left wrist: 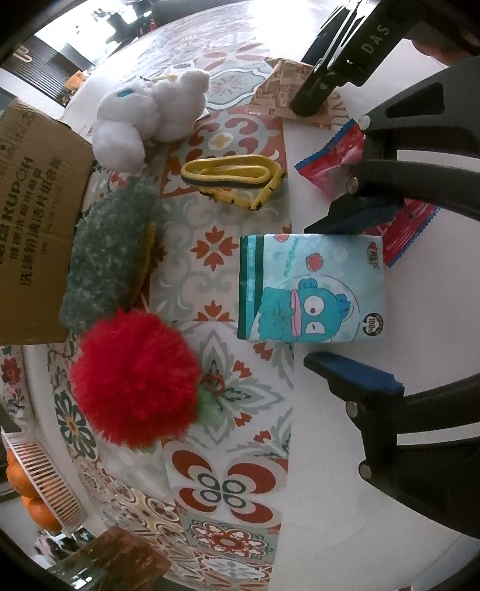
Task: Organize soft objects
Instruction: 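Grasp the gold biscuit packet with the right tool while the left tool grasps the teal tissue pack, then lift both held packs and carry them over the cardboard box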
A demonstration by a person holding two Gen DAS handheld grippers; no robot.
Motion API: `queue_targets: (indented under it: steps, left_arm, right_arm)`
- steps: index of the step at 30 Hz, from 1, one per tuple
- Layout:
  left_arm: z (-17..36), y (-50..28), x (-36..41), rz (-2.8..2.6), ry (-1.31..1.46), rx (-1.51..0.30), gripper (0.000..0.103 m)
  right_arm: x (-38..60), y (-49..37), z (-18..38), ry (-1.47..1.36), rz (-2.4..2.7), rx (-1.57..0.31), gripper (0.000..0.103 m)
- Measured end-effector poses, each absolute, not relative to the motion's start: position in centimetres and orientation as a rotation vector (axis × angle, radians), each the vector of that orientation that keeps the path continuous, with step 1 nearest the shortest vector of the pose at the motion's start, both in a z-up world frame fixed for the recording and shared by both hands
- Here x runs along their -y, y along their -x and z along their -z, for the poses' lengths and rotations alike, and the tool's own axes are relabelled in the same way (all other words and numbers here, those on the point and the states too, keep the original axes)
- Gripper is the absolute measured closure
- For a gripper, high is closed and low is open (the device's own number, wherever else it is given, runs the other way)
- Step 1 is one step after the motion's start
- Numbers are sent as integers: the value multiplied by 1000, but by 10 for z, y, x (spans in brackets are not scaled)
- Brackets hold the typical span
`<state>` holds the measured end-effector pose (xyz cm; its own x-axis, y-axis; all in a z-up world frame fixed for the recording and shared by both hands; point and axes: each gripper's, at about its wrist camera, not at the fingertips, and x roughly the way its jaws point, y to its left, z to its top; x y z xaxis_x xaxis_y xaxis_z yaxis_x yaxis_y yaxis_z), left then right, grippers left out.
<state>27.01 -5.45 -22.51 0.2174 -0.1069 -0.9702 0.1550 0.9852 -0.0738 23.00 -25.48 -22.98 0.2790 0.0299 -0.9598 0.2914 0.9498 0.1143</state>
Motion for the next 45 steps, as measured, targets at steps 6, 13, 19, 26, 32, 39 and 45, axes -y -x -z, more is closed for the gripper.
queue_targets:
  steps: [6,13,19,26,32,39,45]
  left_arm:
    - [224,-268,55,186,-41,-1329,51]
    - [223,-256,56,201,-28,-1329,52]
    - [215,-246,56,217,-16,-1320,52]
    - [192,-242,56,238,3,-1269,52]
    - [164,-242,59,260,8,-1195,52]
    - [129,-247,60,276,0,-1095,51]
    - [103,-251,57,282,5,-1023,52]
  right_arm:
    - [248,-233,228,-286,165,-1261,53]
    - [253,-222,214,-276,152,-1228,56]
    - [249,-213,196,-271,132,-1201,58]
    - [249,-209,173,-268,106,-1133,59]
    - [247,-207,149,-276,81,-1067,60]
    - [241,-207,119,-277,46,-990,60]
    - [235,-212,94,-270,15,-922,60]
